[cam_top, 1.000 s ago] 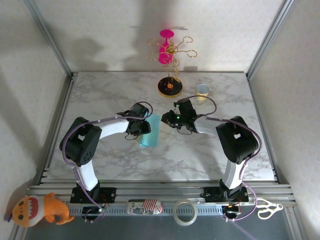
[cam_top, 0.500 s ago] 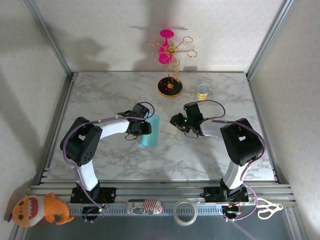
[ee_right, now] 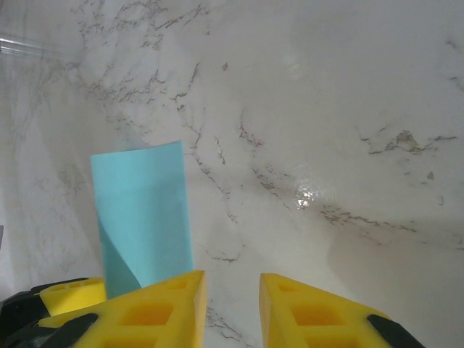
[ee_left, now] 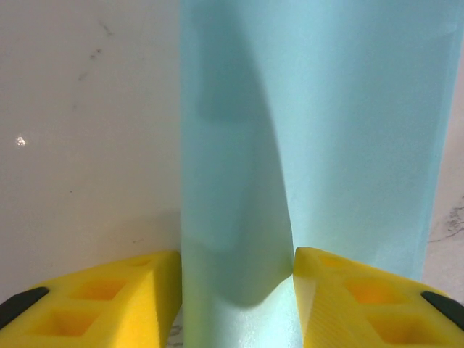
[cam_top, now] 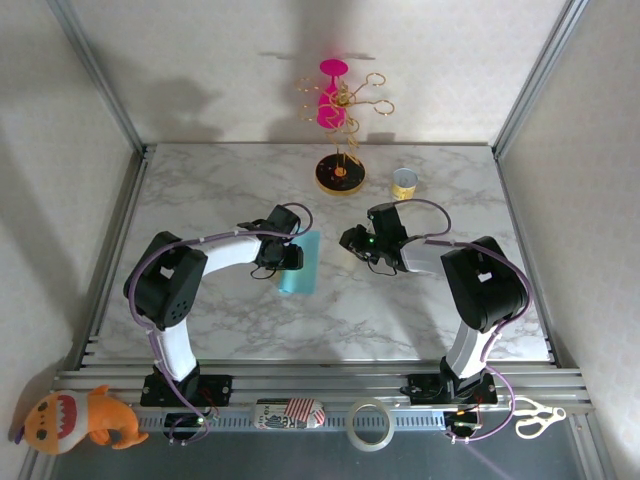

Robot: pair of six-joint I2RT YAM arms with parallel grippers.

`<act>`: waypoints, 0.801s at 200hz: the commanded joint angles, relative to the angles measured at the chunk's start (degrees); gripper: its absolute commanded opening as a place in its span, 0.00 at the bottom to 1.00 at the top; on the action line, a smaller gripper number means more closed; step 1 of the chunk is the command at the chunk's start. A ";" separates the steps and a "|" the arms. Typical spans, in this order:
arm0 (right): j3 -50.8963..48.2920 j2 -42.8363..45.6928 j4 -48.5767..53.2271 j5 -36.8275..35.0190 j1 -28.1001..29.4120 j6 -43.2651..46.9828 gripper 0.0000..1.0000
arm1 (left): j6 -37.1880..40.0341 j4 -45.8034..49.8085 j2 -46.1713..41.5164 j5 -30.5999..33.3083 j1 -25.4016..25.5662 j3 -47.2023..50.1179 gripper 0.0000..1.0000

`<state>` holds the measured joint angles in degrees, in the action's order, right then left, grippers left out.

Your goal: Fold a paper plane with a square sheet of paper (pick it up from the middle)

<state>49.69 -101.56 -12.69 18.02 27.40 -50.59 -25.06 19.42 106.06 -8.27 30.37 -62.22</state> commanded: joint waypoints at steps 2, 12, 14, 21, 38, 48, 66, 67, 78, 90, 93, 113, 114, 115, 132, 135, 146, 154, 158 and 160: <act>0.05 1.02 -0.93 0.70 -0.06 0.23 0.27 | -0.33 2.72 6.52 4.00 -0.40 2.41 0.49; 0.05 0.86 -1.02 0.91 0.02 0.27 0.27 | -0.72 2.38 6.55 3.55 -0.32 2.58 0.49; 0.03 0.84 -1.02 0.95 0.02 0.30 0.27 | -0.70 2.36 6.58 3.47 -0.31 2.61 0.49; 0.14 0.80 -1.11 1.13 0.11 0.31 0.27 | -0.83 2.27 6.66 3.40 -0.27 2.63 0.49; 0.31 0.32 -1.42 1.82 0.45 0.47 0.27 | -0.57 2.23 6.85 3.59 -0.22 2.72 0.49; 0.49 -0.06 -1.53 2.42 0.81 0.42 0.27 | -0.34 2.39 7.00 3.91 -0.14 2.80 0.49; 0.83 -0.56 -1.90 3.09 1.45 0.45 0.28 | -0.08 2.57 7.10 4.31 -0.14 2.98 0.50; 0.88 -0.57 -1.90 3.13 1.48 0.47 0.28 | -0.08 2.56 7.12 4.31 -0.14 3.02 0.50; 1.31 -0.94 -1.87 3.46 1.98 0.58 0.29 | -0.19 2.58 7.22 4.33 -0.14 3.07 0.50; 1.86 -1.50 -1.90 3.89 2.57 0.75 0.29 | -0.43 2.60 7.39 4.32 -0.11 3.01 0.50; 2.04 -1.62 -1.90 4.03 2.76 0.75 0.29 | -0.42 2.56 7.40 4.32 -0.18 3.06 0.50; 3.05 -2.62 -1.90 4.84 3.92 0.93 0.29 | -0.60 2.56 7.62 4.41 -0.14 3.07 0.50; 3.09 -2.70 -1.86 4.88 4.00 0.93 0.29 | -0.60 2.60 7.65 4.41 -0.14 3.07 0.50; 3.16 -2.78 -1.88 4.90 4.03 0.97 0.29 | -0.65 2.62 7.66 4.41 -0.14 3.07 0.50; 4.06 -3.68 -1.84 5.89 5.06 1.02 0.29 | -0.85 2.63 7.78 4.32 -0.14 3.09 0.49; 4.23 -3.84 -1.88 6.15 5.26 1.02 0.29 | -0.87 2.62 7.80 4.32 -0.08 3.15 0.49; 4.85 -4.42 -1.82 6.57 5.88 0.97 0.29 | -1.05 2.60 7.93 4.32 -0.05 3.24 0.49; 5.34 -4.87 -1.55 6.76 6.40 1.01 0.29 | -1.09 2.51 8.00 4.32 -0.05 3.33 0.49; 5.56 -5.03 -1.42 6.92 6.62 1.09 0.29 | -1.19 2.47 7.96 4.40 -0.05 3.41 0.49; 5.76 -5.11 -1.34 7.00 6.75 1.17 0.28 | -1.15 2.47 7.98 4.40 -0.05 3.41 0.50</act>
<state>52.93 -104.92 -13.96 22.87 32.64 -50.35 -25.65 19.59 106.72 -7.64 30.72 -62.43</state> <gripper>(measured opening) 0.290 0.494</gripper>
